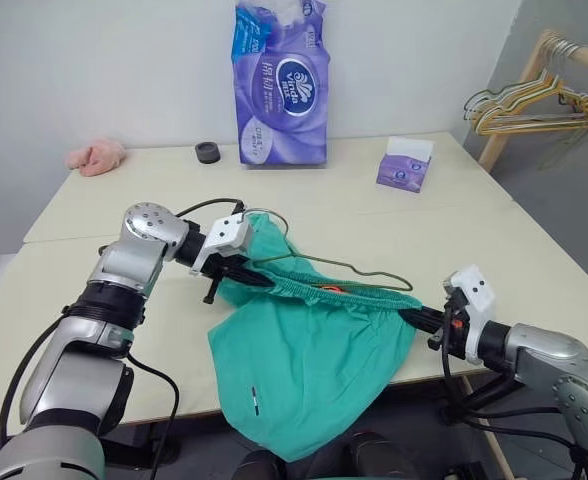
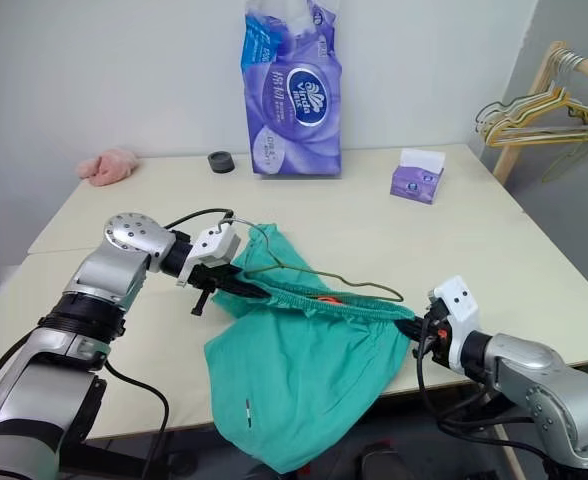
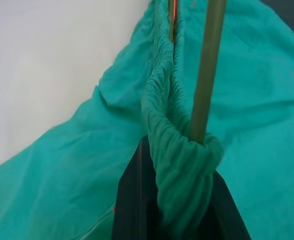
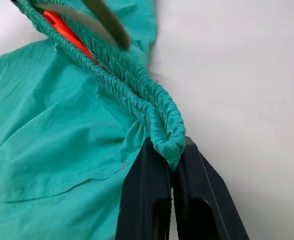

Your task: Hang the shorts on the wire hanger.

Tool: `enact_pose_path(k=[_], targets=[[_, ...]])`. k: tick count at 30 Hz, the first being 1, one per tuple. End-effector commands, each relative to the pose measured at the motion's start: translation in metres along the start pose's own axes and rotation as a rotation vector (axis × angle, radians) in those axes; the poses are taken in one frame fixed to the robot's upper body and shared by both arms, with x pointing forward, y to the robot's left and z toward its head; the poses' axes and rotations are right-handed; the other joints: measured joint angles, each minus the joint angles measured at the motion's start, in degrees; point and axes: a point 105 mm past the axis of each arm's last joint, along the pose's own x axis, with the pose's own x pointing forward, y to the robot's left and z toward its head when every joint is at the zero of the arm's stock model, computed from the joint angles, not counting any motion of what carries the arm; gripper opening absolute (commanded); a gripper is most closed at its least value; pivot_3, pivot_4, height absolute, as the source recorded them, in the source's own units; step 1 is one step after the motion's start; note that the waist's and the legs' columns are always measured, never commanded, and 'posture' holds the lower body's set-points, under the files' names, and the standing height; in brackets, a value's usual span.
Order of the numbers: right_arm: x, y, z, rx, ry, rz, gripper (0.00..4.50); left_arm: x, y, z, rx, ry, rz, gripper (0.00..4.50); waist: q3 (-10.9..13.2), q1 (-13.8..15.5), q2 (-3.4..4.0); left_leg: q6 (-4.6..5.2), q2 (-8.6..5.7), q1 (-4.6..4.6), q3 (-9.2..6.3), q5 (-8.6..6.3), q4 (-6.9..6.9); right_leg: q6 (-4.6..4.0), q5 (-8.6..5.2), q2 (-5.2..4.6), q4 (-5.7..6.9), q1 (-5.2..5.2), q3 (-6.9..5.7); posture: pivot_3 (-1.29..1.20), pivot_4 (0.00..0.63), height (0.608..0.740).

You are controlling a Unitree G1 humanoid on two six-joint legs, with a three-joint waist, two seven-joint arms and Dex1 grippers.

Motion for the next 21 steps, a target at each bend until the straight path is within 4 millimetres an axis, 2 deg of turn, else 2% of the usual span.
enact_pose_path(k=[1, 10, 15, 21], targets=[[-0.015, -0.009, 0.014, -0.061, -0.028, -0.049, 0.02, -0.010, -0.002, -0.001, 0.028, 0.041, 0.001, 0.00, 0.00, 0.01, 0.00, 0.00, 0.00, 0.00, 0.00, 0.00, 0.00, 0.00, 0.00, 0.00, 0.00, 0.00, 0.00, -0.18, 0.050, 0.740], [-0.025, 0.004, 0.026, -0.131, -0.025, 0.011, 0.02, -0.009, -0.005, -0.010, 0.043, 0.093, -0.019, 0.00, 0.01, 0.02, -0.01, 0.00, 0.00, -0.01, 0.02, 0.00, 0.00, 0.02, -0.01, 0.00, -0.02, 0.01, 0.00, -0.19, 0.051, 0.740], [-0.030, 0.021, 0.022, -0.190, 0.030, 0.099, 0.02, -0.007, 0.005, -0.009, 0.025, 0.080, 0.032, 0.00, 0.01, 0.08, -0.02, 0.00, 0.00, -0.02, 0.01, 0.00, 0.00, 0.03, -0.02, 0.03, -0.05, 0.01, 0.00, -0.20, 0.051, 0.740], [-0.030, 0.028, 0.020, -0.226, 0.046, 0.125, 0.02, -0.004, 0.006, -0.011, 0.022, 0.083, 0.037, 0.00, 0.02, 0.01, -0.03, 0.00, 0.02, -0.02, 0.01, 0.00, 0.01, 0.03, -0.02, 0.05, -0.11, 0.04, 0.00, -0.20, 0.051, 0.740]])
